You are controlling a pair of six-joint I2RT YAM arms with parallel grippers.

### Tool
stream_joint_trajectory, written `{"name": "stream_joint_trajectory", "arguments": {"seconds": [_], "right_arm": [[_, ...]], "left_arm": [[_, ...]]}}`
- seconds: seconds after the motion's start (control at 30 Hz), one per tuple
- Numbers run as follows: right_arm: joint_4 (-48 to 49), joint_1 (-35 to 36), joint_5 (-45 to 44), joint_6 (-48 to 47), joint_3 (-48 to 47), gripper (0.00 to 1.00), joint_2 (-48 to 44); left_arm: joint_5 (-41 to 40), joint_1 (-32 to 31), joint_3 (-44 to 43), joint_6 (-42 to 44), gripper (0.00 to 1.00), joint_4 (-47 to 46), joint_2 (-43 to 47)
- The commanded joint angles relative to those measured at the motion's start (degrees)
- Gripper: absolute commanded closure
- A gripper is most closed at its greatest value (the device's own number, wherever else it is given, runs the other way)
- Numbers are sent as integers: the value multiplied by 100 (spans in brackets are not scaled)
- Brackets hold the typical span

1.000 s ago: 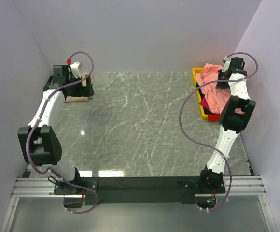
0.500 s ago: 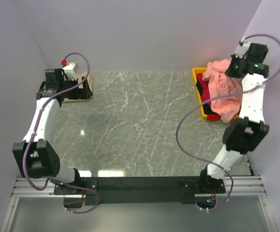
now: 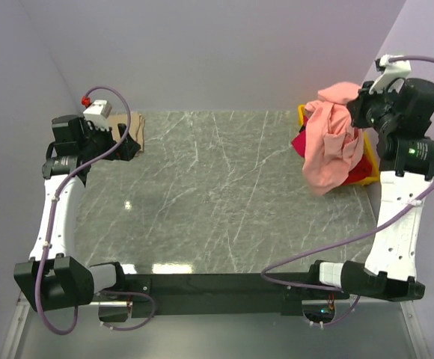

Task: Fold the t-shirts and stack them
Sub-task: Grab the tshirt from the pile

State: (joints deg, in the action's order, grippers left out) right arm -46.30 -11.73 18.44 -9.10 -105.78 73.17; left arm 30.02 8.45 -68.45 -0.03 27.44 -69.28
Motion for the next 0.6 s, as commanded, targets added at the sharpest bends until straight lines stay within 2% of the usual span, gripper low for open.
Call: {"name": "stream_joint_trajectory", "arguments": {"seconds": [0.0,0.07,0.23,0.43,0.57], "right_arm": [[1201,-31,-1023,-83,592,100,-92],[1683,-31,-1245,-74,803,100,-49],[2414,-172,-1834,-223,664,100,382],[2486,-269,-1861,-548,146,100,1313],[2486,-269,-1660,-750,277,100,2085]], "left_arm": [[303,43,68,39,1,-186,291],[268,34,164,56,1,-256,371],[136,43,148,-162,1,-336,301],[-49,34,-195,-137,1,-187,-165],[-119,43,-354,-146,1,-143,-472]]}}
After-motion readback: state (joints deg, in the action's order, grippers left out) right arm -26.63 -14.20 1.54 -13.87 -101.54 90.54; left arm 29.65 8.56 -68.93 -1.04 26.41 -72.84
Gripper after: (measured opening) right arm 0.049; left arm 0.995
